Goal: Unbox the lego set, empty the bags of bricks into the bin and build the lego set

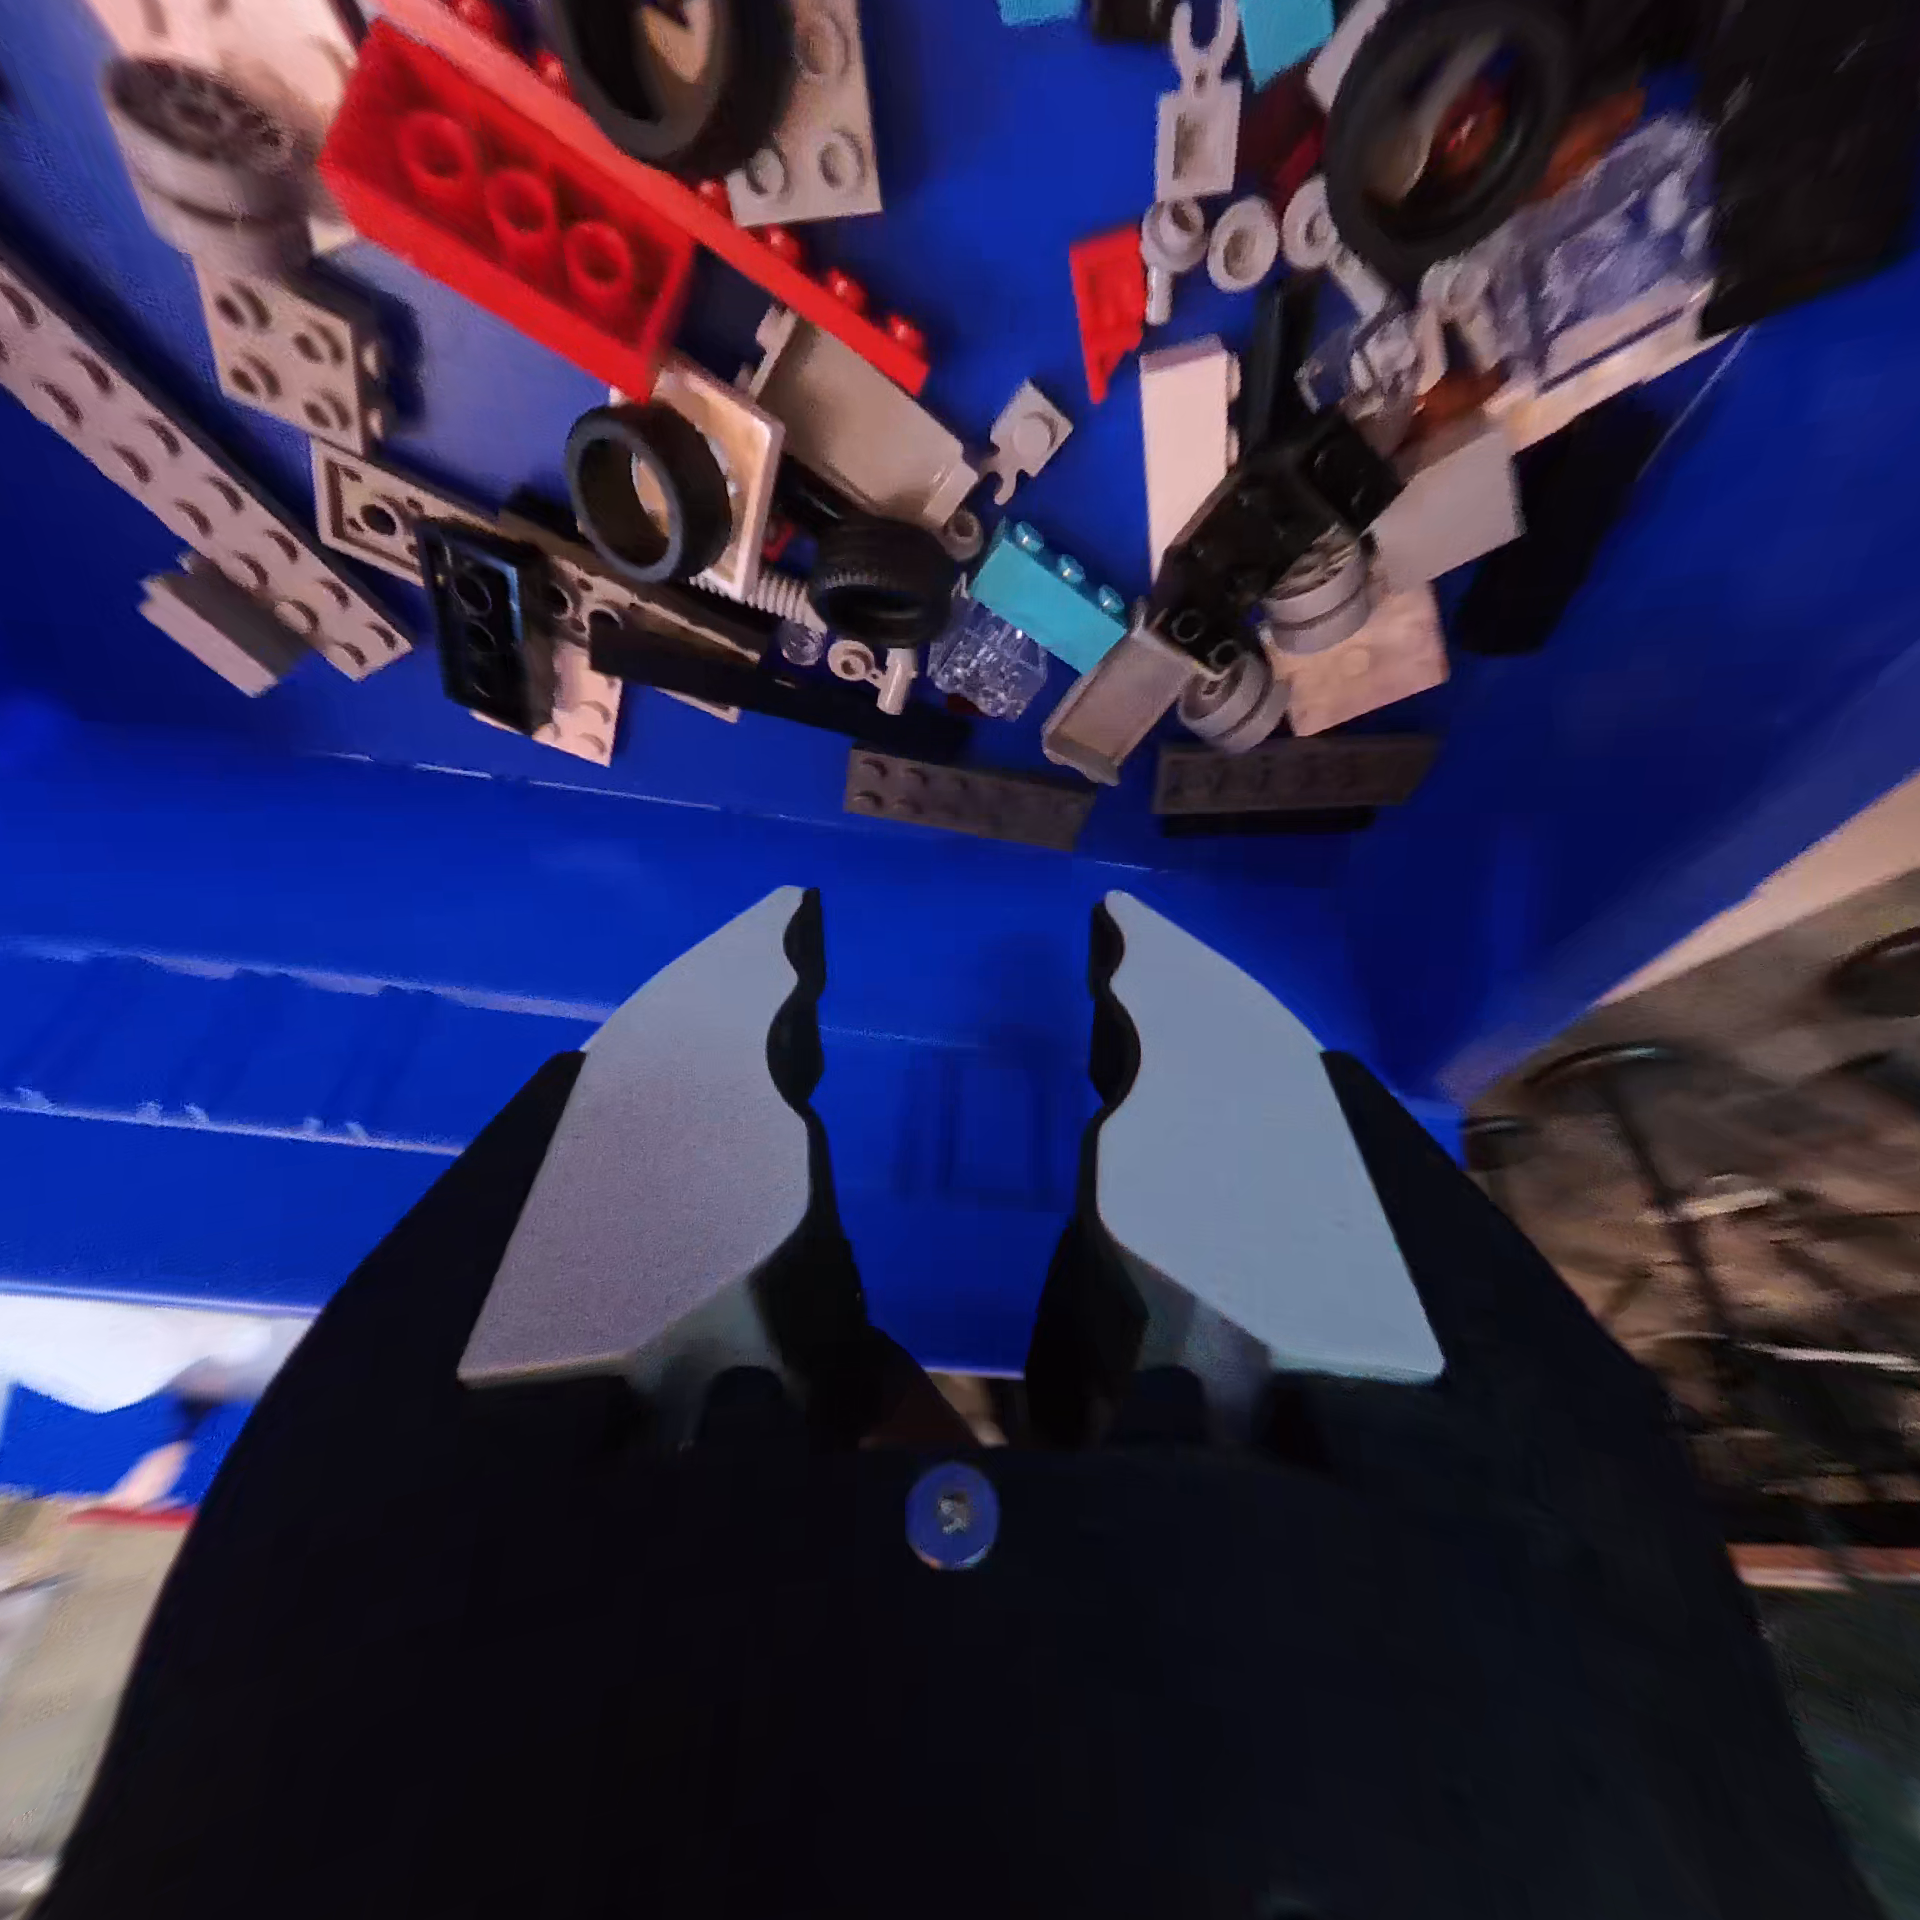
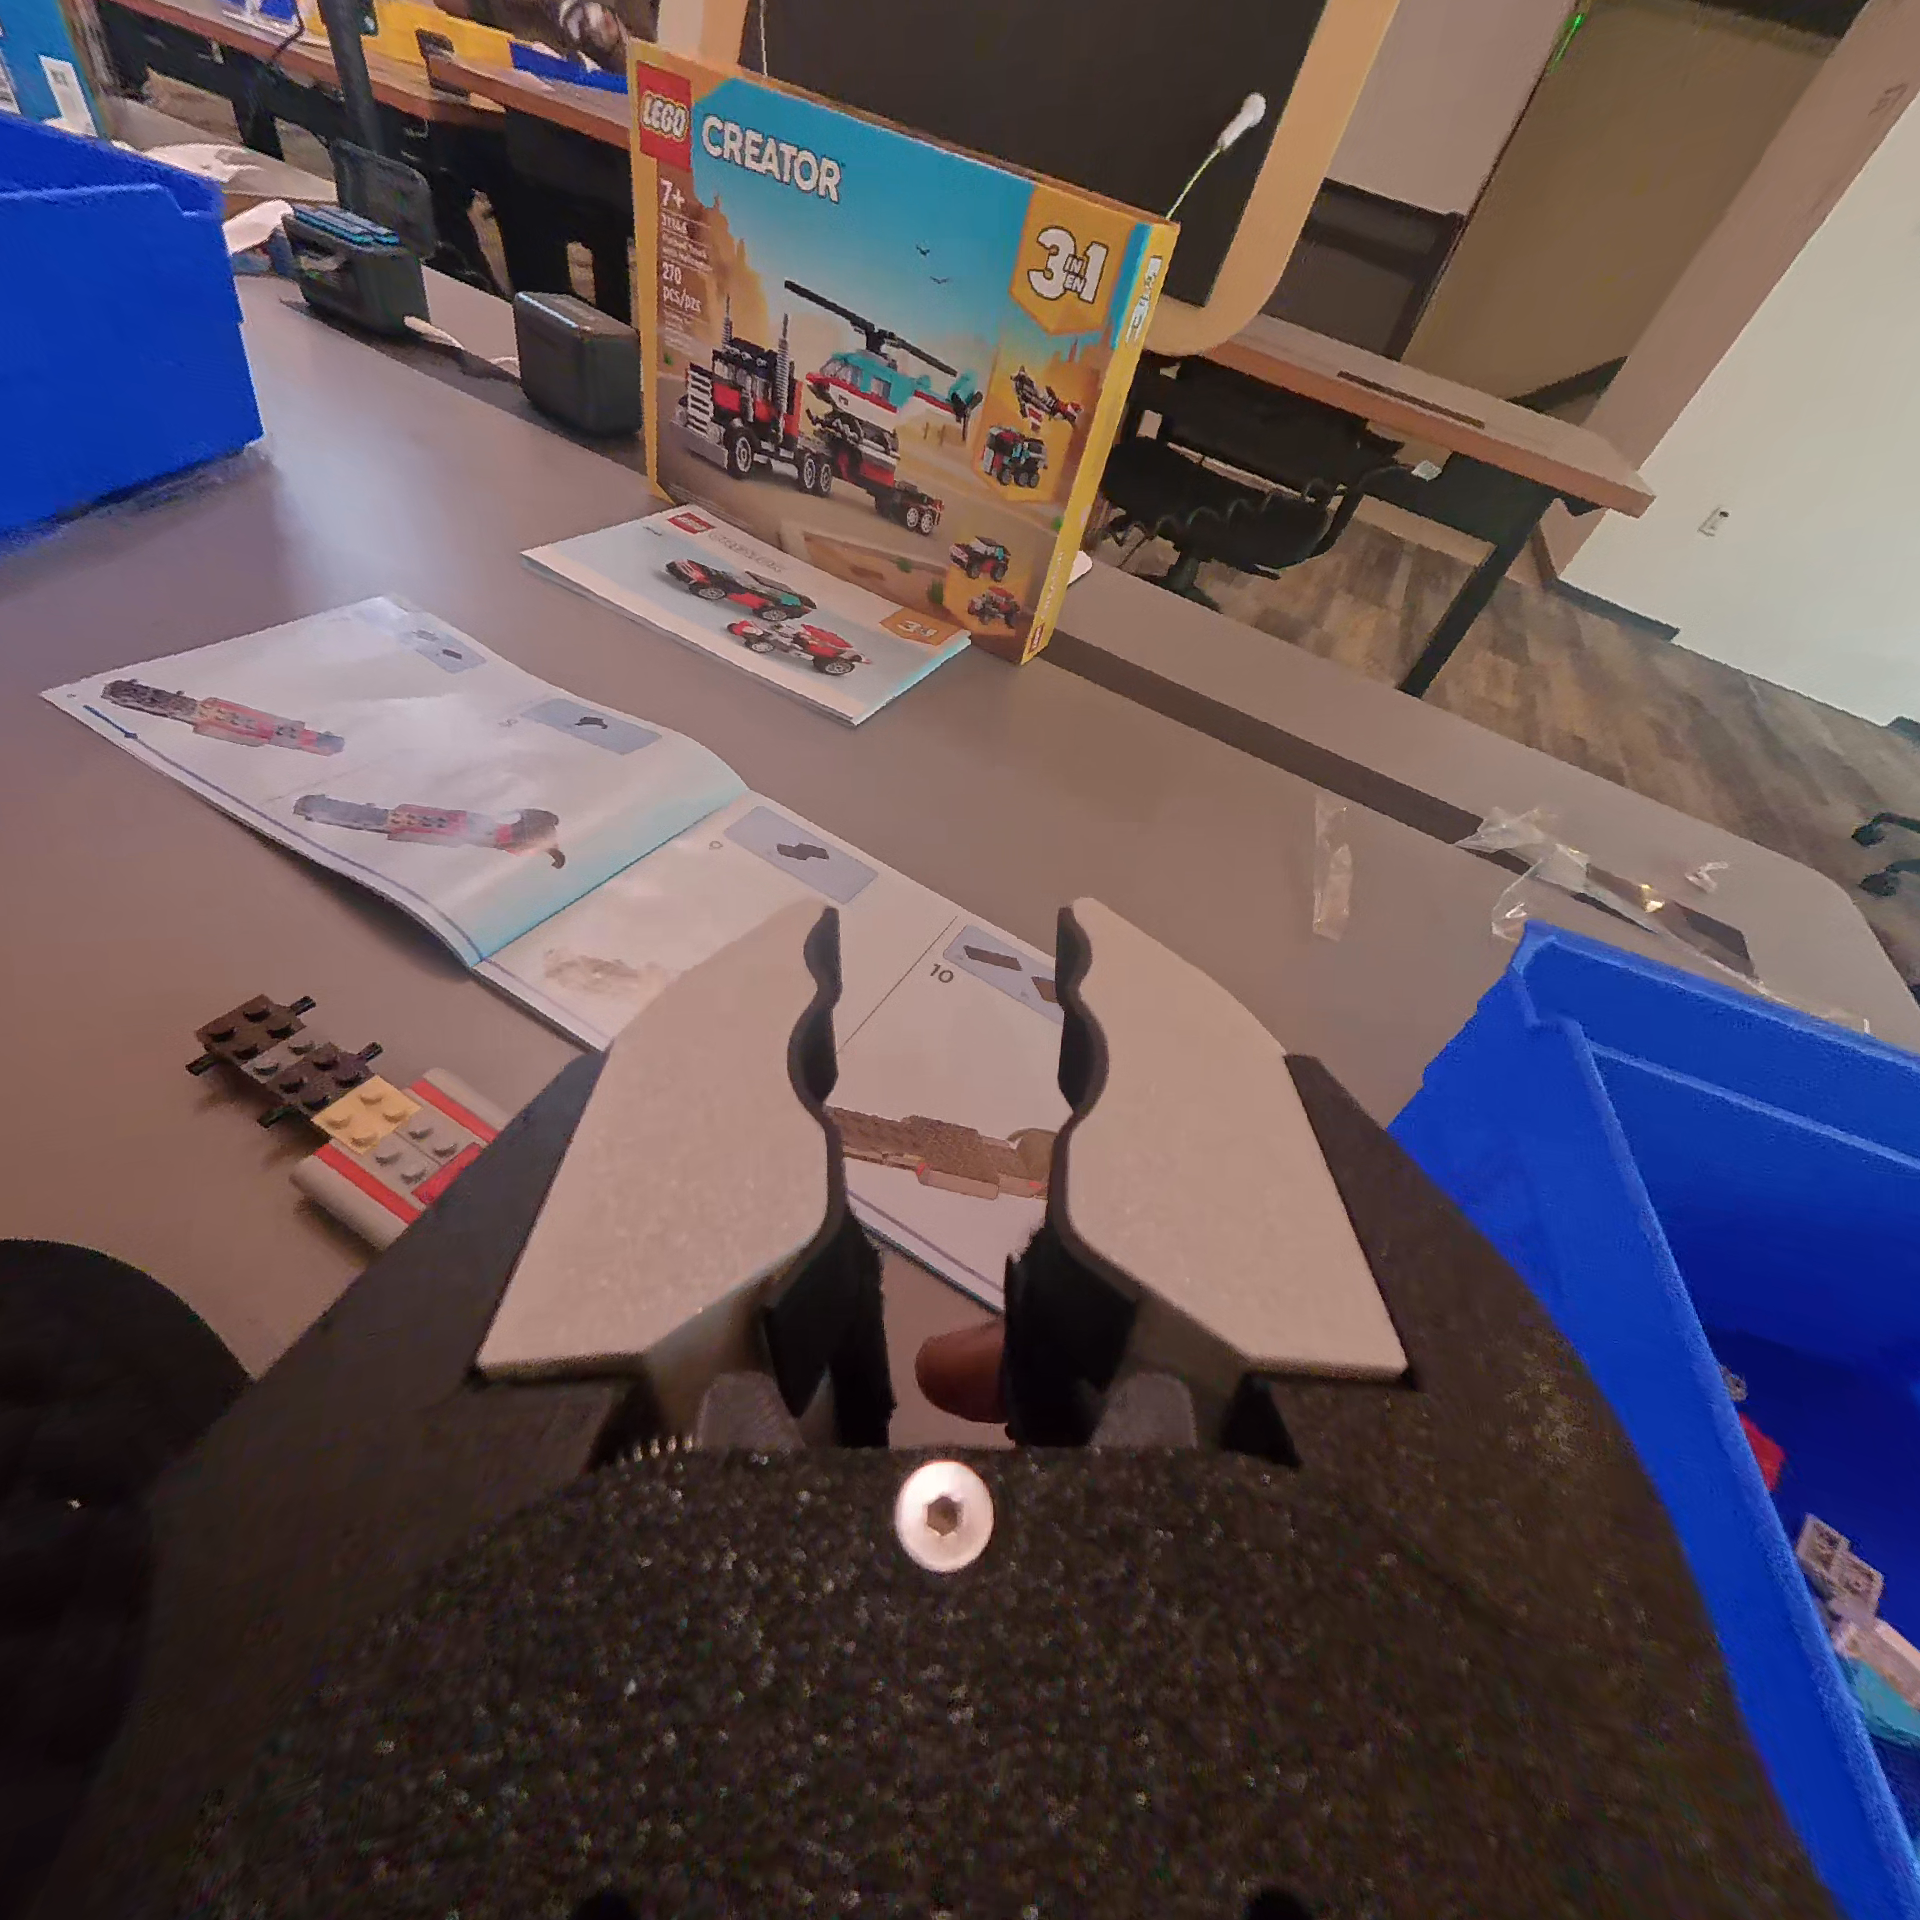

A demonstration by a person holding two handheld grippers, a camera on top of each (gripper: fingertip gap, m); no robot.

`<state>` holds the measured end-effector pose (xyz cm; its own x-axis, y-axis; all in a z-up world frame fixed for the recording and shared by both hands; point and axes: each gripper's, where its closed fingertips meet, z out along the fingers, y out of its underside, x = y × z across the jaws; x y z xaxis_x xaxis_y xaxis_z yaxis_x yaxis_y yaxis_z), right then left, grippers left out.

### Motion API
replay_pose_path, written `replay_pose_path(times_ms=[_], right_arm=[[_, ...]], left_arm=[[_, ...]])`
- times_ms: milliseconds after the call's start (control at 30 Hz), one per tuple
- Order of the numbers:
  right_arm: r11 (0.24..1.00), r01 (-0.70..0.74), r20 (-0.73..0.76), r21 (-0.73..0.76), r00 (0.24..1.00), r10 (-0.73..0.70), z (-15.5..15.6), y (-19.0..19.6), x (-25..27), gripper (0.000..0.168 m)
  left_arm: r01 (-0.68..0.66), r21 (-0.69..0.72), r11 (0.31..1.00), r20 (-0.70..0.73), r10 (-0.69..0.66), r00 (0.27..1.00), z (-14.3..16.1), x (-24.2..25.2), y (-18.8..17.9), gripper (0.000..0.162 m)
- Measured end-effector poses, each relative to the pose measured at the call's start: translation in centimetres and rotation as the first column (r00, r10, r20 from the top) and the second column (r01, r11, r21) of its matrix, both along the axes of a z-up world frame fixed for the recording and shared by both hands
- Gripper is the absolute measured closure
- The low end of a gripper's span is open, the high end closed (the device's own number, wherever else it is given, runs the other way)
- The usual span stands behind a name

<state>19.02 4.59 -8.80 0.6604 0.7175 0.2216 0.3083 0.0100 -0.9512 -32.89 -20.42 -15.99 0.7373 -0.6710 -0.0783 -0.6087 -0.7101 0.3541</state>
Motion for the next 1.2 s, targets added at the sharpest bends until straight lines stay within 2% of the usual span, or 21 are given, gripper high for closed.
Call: replay_pose_path(times_ms=[33, 167, 333, 433, 533, 600, 633, 700, 767, 800, 900, 933, 1133, 1200], right_arm=[[1.000, -0.005, -0.016, -0.008, 1.000, 0.005, 0.0, 0.1, 0.1, 0.129], [0.999, -0.008, -0.071, -0.033, 0.997, 0.006, 0.0, 0.6, 0.9, 0.129], [0.999, -0.003, -0.108, -0.050, 0.994, -0.002, -0.1, 1.0, 1.9, 0.131], [0.999, 0.010, -0.099, -0.048, 0.995, -0.015, -0.3, 0.9, 2.7, 0.131], [0.999, 0.013, -0.114, -0.045, 0.993, -0.018, -0.2, 0.7, 3.1, 0.131], [0.998, -0.005, -0.122, -0.057, 0.993, -0.002, -0.2, 0.4, 3.1, 0.131], [0.998, -0.020, -0.121, -0.064, 0.993, 0.012, -0.2, 0.1, 3.0, 0.131], [0.995, -0.063, -0.113, -0.074, 0.992, 0.054, -0.1, -0.4, 2.3, 0.131], [0.992, -0.109, -0.091, -0.066, 0.991, 0.102, 0.0, -1.0, 1.3, 0.131], [0.990, -0.131, -0.071, -0.061, 0.989, 0.127, 0.0, -1.3, 0.9, 0.131], [0.980, -0.194, -0.001, -0.039, 0.981, 0.194, 0.0, -2.1, -0.4, 0.131], [0.977, -0.210, 0.024, -0.027, 0.977, 0.210, 0.0, -2.4, -0.7, 0.131], [0.967, -0.253, 0.228, 0.038, 0.944, 0.239, -1.1, -3.7, -1.1, 0.131], [0.964, -0.260, 0.255, 0.051, 0.937, 0.239, -1.2, -3.9, -1.0, 0.131]], left_arm=[[0.054, -0.013, 0.998, -0.036, -0.055, 0.998, -0.3, -0.3, 0.0, 0.111], [0.177, -0.094, 0.980, -0.100, -0.186, 0.977, -1.7, -0.7, -0.5, 0.107], [0.203, -0.158, 0.966, -0.105, -0.221, 0.970, -2.7, -0.4, -0.8, 0.105], [0.190, -0.172, 0.967, -0.089, -0.207, 0.974, -2.8, -0.2, -1.1, 0.125], [0.145, -0.121, 0.982, -0.092, -0.157, 0.983, -2.6, -0.4, -1.0, 0.146], [0.111, 0.039, 0.993, -0.176, -0.102, 0.979, -1.0, -1.4, 0.5, 0.160], [0.063, 0.111, 0.992, -0.153, -0.045, 0.987, 0.0, -1.2, 0.9, 0.161], [-0.028, 0.257, 0.966, -0.043, 0.040, 0.998, 1.7, 0.1, 1.8, 0.161], [-0.058, 0.302, 0.952, 0.013, 0.057, 0.998, 2.4, 0.9, 1.8, 0.155], [-0.041, 0.296, 0.954, -0.005, 0.045, 0.999, 2.5, 0.9, 1.6, 0.149], [0.068, 0.181, 0.981, -0.062, -0.058, 0.996, 1.3, 0.8, 0.5, 0.117], [0.078, 0.140, 0.987, -0.058, -0.071, 0.996, 0.7, 1.1, 0.3, 0.113], [0.012, 0.049, 0.999, -0.070, -0.008, 0.998, -1.7, 0.9, -0.1, 0.115], [-0.021, 0.045, 0.999, -0.013, 0.022, 1.000, -2.3, 1.5, -0.3, 0.113]])
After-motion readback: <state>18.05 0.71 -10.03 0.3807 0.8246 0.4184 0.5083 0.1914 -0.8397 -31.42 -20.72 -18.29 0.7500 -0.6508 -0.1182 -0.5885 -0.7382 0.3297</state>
